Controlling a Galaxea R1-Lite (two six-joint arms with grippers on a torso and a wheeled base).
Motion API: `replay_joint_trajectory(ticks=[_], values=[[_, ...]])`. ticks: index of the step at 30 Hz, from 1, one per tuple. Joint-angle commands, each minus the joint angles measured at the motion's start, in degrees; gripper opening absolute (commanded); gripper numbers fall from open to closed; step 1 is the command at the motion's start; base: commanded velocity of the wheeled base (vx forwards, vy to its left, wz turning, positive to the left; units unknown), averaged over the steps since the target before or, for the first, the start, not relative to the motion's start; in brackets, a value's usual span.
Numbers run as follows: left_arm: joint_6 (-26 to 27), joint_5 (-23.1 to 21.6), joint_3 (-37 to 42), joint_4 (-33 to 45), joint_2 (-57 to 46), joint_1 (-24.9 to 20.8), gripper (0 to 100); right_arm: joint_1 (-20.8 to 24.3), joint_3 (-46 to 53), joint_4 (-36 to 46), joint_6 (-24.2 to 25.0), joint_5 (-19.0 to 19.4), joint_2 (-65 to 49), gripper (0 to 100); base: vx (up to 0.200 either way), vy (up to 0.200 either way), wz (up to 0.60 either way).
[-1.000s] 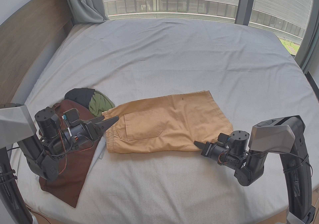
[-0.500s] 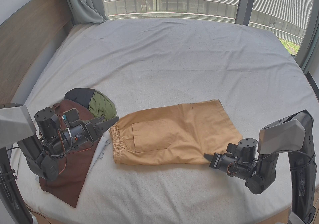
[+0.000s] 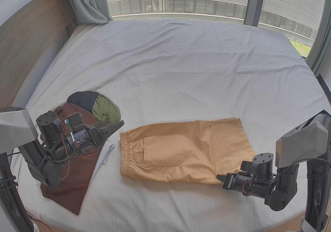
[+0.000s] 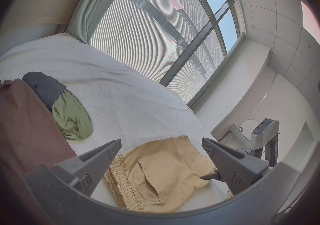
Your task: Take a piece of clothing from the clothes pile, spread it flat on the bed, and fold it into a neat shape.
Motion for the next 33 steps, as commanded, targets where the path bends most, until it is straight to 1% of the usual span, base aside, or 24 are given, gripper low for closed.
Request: replay_joint_trajectory(ticks=[1, 4, 8, 9, 16, 18, 22, 24, 28, 33], values=[[0.1, -0.1, 0.0, 0.0, 0.1, -0.2, 100, 0.6, 0.5, 0.0, 0.0, 0.1, 0.0, 0, 0.000, 0.000, 0.00], [0.0, -0.1, 0.1, 0.0, -0.2, -0.4, 100, 0.7, 0.4, 0.0, 0.0, 0.1, 0.0, 0, 0.000, 0.000, 0.00], [0.3, -1.9, 0.8, 0.0, 0.1, -0.4, 100, 0.8, 0.1, 0.0, 0.0, 0.1, 0.0, 0, 0.000, 0.000, 0.00], [0.2, -1.9, 1.1, 0.0, 0.1, -0.4, 100, 0.8, 0.3, 0.0, -0.1, 0.1, 0.0, 100, 0.000, 0.000, 0.00], [-0.4, -1.9, 1.0, 0.0, 0.1, -0.4, 100, 1.1, 1.3, 0.0, -0.3, 0.4, -0.1, 100, 0.000, 0.000, 0.00], [-0.2, -1.9, 1.1, 0.0, 0.1, -0.4, 100, 2.1, 3.9, 0.0, -1.1, 1.5, -0.7, 100, 0.000, 0.000, 0.00], [0.0, -1.9, 1.1, 0.0, 0.0, -0.4, 100, 3.1, 7.6, 0.0, -4.1, 4.5, -2.6, 100, 0.000, 0.000, 0.00], [0.1, -1.8, 1.0, 0.0, -0.1, -0.4, 100, 3.6, 8.7, 0.0, -4.8, 5.9, -3.7, 100, 0.000, 0.000, 0.00], [-0.1, -1.8, 1.5, 0.0, -0.3, -0.5, 100, 4.8, 11.3, 0.0, -4.9, 10.8, -8.1, 100, 0.000, 0.000, 0.00], [-0.1, -1.8, 1.6, 0.0, -0.4, -0.5, 100, 5.0, 11.7, 0.0, -4.9, 13.2, -12.9, 100, 0.000, 0.000, 0.00]])
